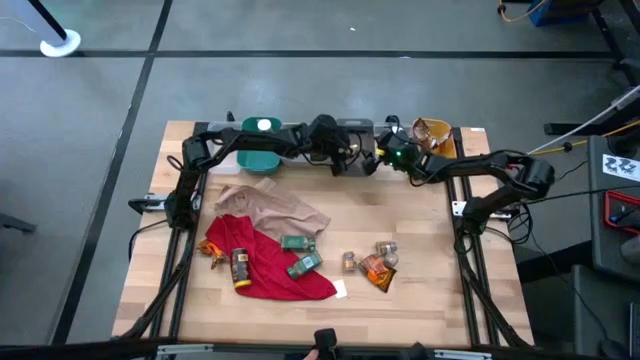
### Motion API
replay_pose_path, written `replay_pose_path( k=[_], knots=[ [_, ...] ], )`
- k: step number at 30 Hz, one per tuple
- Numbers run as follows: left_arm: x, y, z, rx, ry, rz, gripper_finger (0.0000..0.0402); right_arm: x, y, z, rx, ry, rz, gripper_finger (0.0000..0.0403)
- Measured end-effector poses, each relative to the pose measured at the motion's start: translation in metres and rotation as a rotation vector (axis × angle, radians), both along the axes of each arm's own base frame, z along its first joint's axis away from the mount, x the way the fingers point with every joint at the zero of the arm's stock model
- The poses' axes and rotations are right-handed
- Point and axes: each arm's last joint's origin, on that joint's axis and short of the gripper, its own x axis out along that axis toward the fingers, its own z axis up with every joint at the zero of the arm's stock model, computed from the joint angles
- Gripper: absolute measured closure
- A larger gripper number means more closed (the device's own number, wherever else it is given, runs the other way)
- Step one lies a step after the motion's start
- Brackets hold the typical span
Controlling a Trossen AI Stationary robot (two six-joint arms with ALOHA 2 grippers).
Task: Sort spices by type
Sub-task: Put the brown seasoning bottle into the black bin
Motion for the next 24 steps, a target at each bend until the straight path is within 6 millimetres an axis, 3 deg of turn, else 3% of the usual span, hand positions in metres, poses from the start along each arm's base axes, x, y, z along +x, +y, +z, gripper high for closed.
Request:
replay_pose_path(
  k=[10, 18, 24],
  knots=[
    [-0.001, -0.001, -0.003, -0.022, 0.029, 0.002, 0.0245, 0.012, -0.007, -0.003, 0.080, 0.142, 0.000, 0.0086],
    [-0.002, -0.001, -0.004, -0.020, 0.038, -0.001, 0.0244, 0.013, -0.006, -0.002, 0.097, 0.133, 0.031, 0.0086],
    [-0.001, -0.004, -0.004, -0.008, 0.043, -0.016, 0.0218, 0.013, -0.006, -0.002, 0.102, 0.130, 0.040, 0.0086]
  ],
)
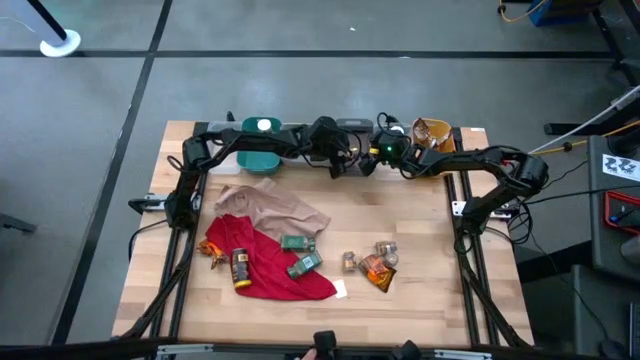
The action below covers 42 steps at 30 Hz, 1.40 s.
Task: Sort spices by type
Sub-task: Put the brown seasoning bottle into the black bin
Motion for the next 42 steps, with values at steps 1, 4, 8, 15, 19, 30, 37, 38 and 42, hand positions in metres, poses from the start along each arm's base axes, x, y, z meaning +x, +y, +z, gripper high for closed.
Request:
replay_pose_path(
  k=[1, 4, 8, 15, 19, 30, 37, 38, 42],
  knots=[
    [0.000, -0.001, 0.000, 0.000, 0.000, -0.001, 0.0212, 0.000, 0.000, 0.000, 0.001, 0.000, 0.001, 0.0086],
    [0.001, -0.002, 0.000, 0.000, -0.001, -0.006, 0.0196, 0.000, 0.000, 0.000, 0.008, -0.006, 0.012, 0.0086],
    [0.002, -0.004, 0.000, 0.000, 0.000, -0.010, 0.0186, 0.000, 0.001, 0.000, 0.014, -0.006, 0.019, 0.0086],
    [0.002, -0.005, 0.000, 0.001, -0.001, -0.011, 0.0193, 0.000, 0.001, 0.000, 0.014, -0.007, 0.019, 0.0086],
    [0.001, -0.005, 0.006, 0.004, -0.009, -0.010, 0.0194, -0.002, 0.002, 0.004, 0.019, -0.011, 0.025, 0.0086],
    [-0.022, -0.014, 0.068, 0.033, -0.060, -0.012, 0.0198, -0.003, 0.006, 0.060, 0.130, 0.089, 0.112, 0.0086],
    [-0.040, -0.020, 0.090, 0.043, -0.089, -0.012, 0.0203, -0.005, 0.020, 0.091, 0.289, 0.092, 0.271, 0.0086],
    [-0.042, -0.021, 0.090, 0.042, -0.089, -0.012, 0.0203, -0.006, 0.024, 0.094, 0.306, 0.099, 0.291, 0.0086],
    [-0.050, -0.024, 0.082, 0.025, -0.075, -0.026, 0.0204, -0.005, 0.052, 0.109, 0.401, 0.131, 0.325, 0.0086]
  ],
)
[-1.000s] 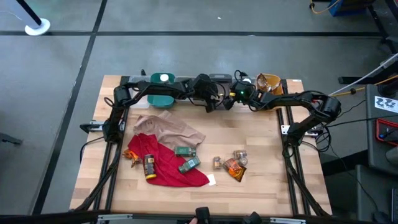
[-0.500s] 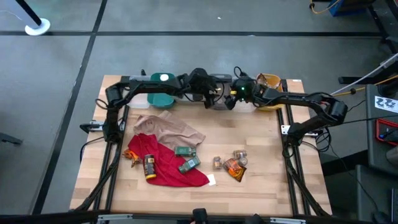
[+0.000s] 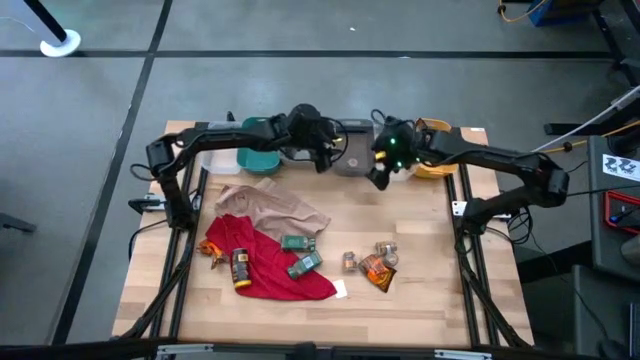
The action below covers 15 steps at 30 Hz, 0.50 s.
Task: Sort spices by type
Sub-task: Put the brown seasoning bottle into the black bin
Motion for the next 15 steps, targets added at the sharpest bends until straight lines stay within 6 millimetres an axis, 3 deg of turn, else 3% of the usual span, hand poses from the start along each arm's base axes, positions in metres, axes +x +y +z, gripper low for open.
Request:
replay_pose_path(
  k=[5, 10, 15],
  knots=[
    [-0.007, -0.003, -0.013, -0.039, 0.006, -0.088, 0.0204, -0.001, 0.042, 0.014, 0.179, 0.072, -0.075, 0.0086],
    [-0.015, -0.007, -0.021, -0.068, -0.046, -0.205, 0.0204, -0.001, 0.087, 0.011, 0.356, 0.171, -0.214, 0.0086],
    [-0.033, -0.013, -0.022, -0.041, -0.104, -0.217, 0.0204, -0.006, 0.129, 0.004, 0.414, 0.263, -0.398, 0.0086]
  ],
)
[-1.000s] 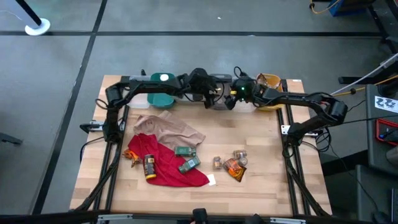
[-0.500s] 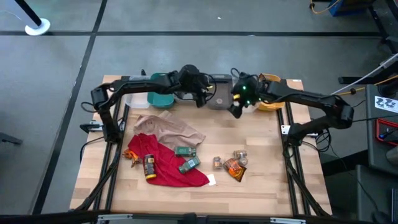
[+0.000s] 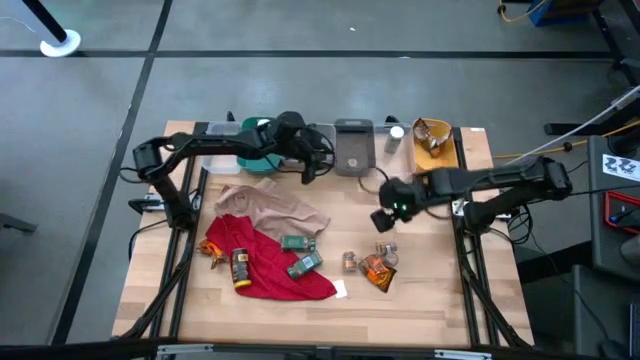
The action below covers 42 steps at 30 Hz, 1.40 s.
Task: Sort spices by type
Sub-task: Put the brown seasoning bottle into the black bin
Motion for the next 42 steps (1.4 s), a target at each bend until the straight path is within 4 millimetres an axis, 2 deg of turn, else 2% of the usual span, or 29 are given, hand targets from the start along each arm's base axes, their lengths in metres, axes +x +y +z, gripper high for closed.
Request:
replay_pose_path(
  k=[9, 17, 24, 32, 42],
  knots=[
    [-0.039, -0.017, -0.010, 0.018, -0.052, 0.009, 0.0204, -0.008, 0.062, -0.016, 0.050, 0.115, -0.211, 0.0086],
    [-0.049, -0.027, -0.024, -0.014, -0.044, 0.005, 0.0203, -0.001, 0.097, -0.050, -0.015, 0.236, -0.235, 0.0086],
    [-0.044, -0.043, -0.027, -0.016, -0.046, -0.045, 0.0203, 0.008, 0.103, -0.073, -0.072, 0.301, -0.229, 0.0124],
    [-0.037, -0.061, -0.024, 0.030, -0.070, -0.127, 0.0203, 0.013, 0.106, -0.082, -0.075, 0.313, -0.224, 0.0181],
    [-0.035, -0.067, -0.025, 0.050, -0.068, -0.156, 0.0203, 0.012, 0.105, -0.093, -0.079, 0.326, -0.224, 0.0193]
  ],
)
